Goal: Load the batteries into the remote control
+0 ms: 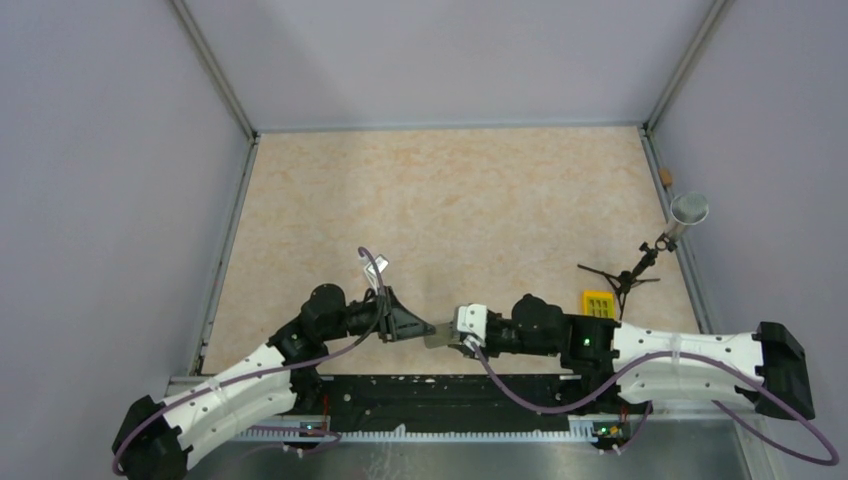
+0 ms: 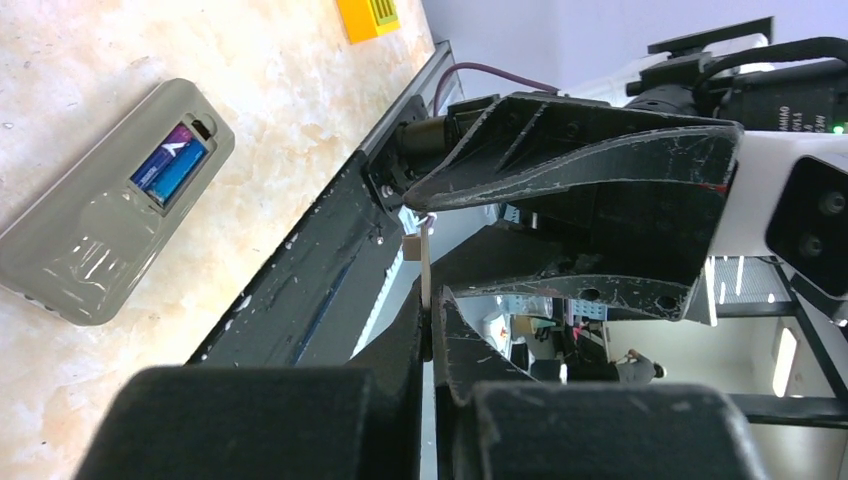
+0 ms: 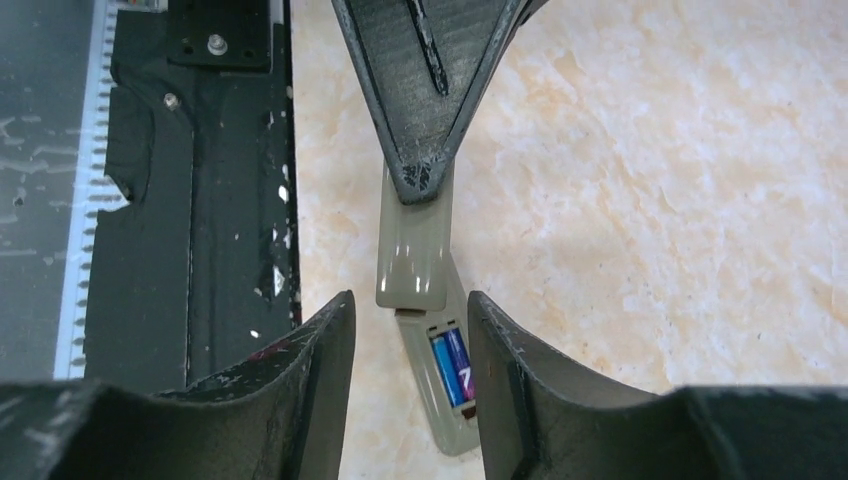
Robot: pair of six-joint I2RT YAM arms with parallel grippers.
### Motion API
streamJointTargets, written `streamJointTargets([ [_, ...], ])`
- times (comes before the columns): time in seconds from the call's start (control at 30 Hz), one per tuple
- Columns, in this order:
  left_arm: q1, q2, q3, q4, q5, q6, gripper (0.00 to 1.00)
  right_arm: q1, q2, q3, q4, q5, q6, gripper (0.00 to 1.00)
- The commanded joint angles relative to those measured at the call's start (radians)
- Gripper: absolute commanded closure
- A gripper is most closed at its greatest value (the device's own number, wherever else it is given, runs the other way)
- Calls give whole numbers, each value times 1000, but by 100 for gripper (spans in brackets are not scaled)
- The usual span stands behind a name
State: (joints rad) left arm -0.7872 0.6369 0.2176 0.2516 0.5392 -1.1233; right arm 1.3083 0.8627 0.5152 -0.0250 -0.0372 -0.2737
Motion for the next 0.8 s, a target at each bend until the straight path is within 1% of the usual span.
streamJointTargets([
  [0.0, 0, -25, -19, 75, 24, -12, 100, 17, -32, -26, 154, -33, -28, 56],
  [0.17, 0, -27, -29, 105, 36, -27, 100, 19, -55, -60, 222, -38, -30, 56],
  [0.37, 0, -27, -38, 129, 41, -41, 100, 25, -69, -67, 220, -46, -45, 61],
  [0.53, 0, -25, -40, 133, 38, -44, 100, 30, -71, -70, 201, -60, -48, 61],
  [0.77, 0, -26, -37, 152, 40, -57, 100, 55, -55, -88, 199, -5, -61, 59],
])
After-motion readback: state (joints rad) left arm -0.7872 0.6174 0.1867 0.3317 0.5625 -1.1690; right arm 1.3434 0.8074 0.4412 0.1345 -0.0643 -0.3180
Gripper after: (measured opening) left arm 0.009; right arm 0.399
